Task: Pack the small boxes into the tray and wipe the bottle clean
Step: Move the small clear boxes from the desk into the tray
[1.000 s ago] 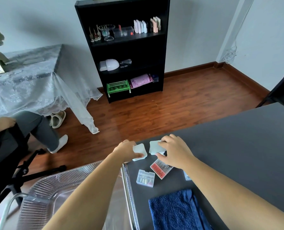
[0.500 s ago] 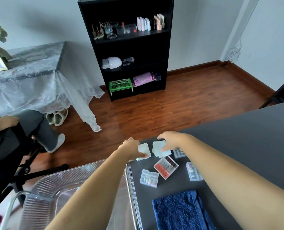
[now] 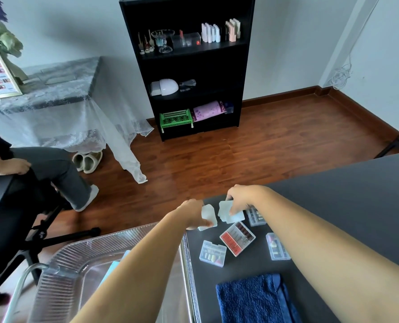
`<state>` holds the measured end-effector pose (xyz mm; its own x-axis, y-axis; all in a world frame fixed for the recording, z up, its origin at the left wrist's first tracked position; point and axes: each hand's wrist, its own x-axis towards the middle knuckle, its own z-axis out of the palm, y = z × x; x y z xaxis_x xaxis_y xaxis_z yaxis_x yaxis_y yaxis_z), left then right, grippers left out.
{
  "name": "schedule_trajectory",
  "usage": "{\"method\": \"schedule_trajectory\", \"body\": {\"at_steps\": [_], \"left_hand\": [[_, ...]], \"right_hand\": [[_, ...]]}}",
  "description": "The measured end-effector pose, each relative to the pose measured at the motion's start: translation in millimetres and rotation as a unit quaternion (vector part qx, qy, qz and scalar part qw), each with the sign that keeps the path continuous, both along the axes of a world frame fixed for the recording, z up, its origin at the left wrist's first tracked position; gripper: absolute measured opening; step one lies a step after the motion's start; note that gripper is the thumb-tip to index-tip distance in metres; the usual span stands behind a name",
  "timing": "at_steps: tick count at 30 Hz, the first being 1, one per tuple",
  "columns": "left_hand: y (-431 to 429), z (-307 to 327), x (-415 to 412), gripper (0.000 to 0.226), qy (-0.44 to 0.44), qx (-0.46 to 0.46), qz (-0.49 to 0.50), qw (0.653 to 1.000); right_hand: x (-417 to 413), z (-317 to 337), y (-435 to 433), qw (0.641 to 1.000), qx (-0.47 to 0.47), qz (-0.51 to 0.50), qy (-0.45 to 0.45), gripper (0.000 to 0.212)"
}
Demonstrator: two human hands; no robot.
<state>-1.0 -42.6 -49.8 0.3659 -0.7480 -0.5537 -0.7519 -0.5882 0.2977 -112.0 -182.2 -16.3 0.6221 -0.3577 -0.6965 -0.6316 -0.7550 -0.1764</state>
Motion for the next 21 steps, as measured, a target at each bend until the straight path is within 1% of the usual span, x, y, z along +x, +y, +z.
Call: {"method": "schedule_trajectory", "body": {"at_steps": [3, 8, 11, 13, 15, 18, 21], "left_hand": [[1.8, 2.3, -0.7, 0.059, 0.005, -0.026, 0.023, 0.999], [11.0, 8.6, 1.4, 0.056, 0.077, -0.085, 0.104, 0.988], [19.4, 14.6, 3.8, 0.054, 0.100, -0.129, 0.141, 0.976], [25.7, 21.1, 6.8, 0.057, 0.107, -0.155, 0.152, 0.970], [34.7, 29.6, 11.5, 0.063, 0.106, -0.184, 0.160, 0.964], [52.5, 42.1, 22.8, 0.064, 0.116, -0.223, 0.182, 0.951], [79.9, 49.9, 38.7, 0.050, 0.142, -0.246, 0.213, 0.935]], "right_hand": [[-2.2, -2.3, -1.1, 1.000, 0.016, -0.013, -0.015, 0.049], [-7.3, -8.3, -4.4, 0.994, 0.060, -0.070, -0.053, 0.049], [-7.9, -5.9, -4.5, 0.987, 0.088, -0.097, -0.089, 0.053], [-7.8, -2.3, -3.3, 0.981, 0.101, -0.118, -0.115, 0.060], [-7.6, 2.1, 0.8, 0.971, 0.115, -0.144, -0.152, 0.063], [-7.6, 12.0, 11.8, 0.956, 0.124, -0.172, -0.204, 0.057], [-6.5, 22.5, 34.0, 0.943, 0.126, -0.190, -0.240, 0.045]]}}
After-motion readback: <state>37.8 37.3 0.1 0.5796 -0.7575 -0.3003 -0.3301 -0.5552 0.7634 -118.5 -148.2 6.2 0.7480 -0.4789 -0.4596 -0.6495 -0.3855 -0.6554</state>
